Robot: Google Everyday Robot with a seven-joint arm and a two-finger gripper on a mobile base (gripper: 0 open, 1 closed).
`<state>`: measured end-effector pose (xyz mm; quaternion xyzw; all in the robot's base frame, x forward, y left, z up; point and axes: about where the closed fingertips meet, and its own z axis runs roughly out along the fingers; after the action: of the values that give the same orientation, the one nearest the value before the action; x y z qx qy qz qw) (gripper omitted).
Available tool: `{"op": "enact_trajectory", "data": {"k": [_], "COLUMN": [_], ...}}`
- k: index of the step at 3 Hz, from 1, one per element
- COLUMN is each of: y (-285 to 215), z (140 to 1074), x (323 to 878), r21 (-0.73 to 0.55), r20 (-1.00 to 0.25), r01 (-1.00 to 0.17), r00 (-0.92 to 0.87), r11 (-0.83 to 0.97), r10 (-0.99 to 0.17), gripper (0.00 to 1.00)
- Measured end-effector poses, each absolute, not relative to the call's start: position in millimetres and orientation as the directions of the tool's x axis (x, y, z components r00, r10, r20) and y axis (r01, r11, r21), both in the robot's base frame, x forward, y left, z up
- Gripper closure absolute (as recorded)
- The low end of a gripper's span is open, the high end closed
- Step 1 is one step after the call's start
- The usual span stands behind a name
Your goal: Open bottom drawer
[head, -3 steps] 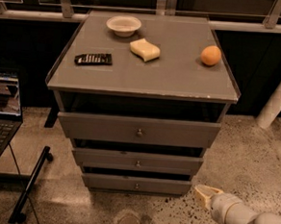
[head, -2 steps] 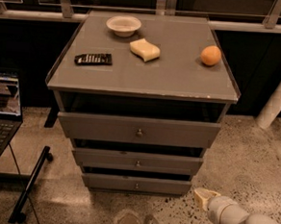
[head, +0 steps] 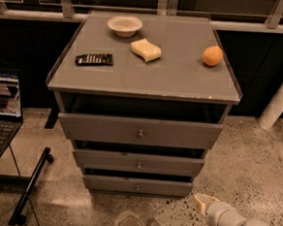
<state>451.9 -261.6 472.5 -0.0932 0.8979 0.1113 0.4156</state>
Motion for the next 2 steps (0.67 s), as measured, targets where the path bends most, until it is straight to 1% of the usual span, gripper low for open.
{"op": "enact_trajectory", "data": {"k": [1,2], "y": [-267.9,-278.0], "z": [422.9,371.5], "x": [457.1,463.0], "r21": [0.170,0.216], "r20": [-0.735,-0.685], "r01": [-0.217,-0.150], "r00": [-0.678,-0.728], "r11": [0.961,0.965], "r10": [-0.023,0.040], "gripper": [1.00,1.00]}}
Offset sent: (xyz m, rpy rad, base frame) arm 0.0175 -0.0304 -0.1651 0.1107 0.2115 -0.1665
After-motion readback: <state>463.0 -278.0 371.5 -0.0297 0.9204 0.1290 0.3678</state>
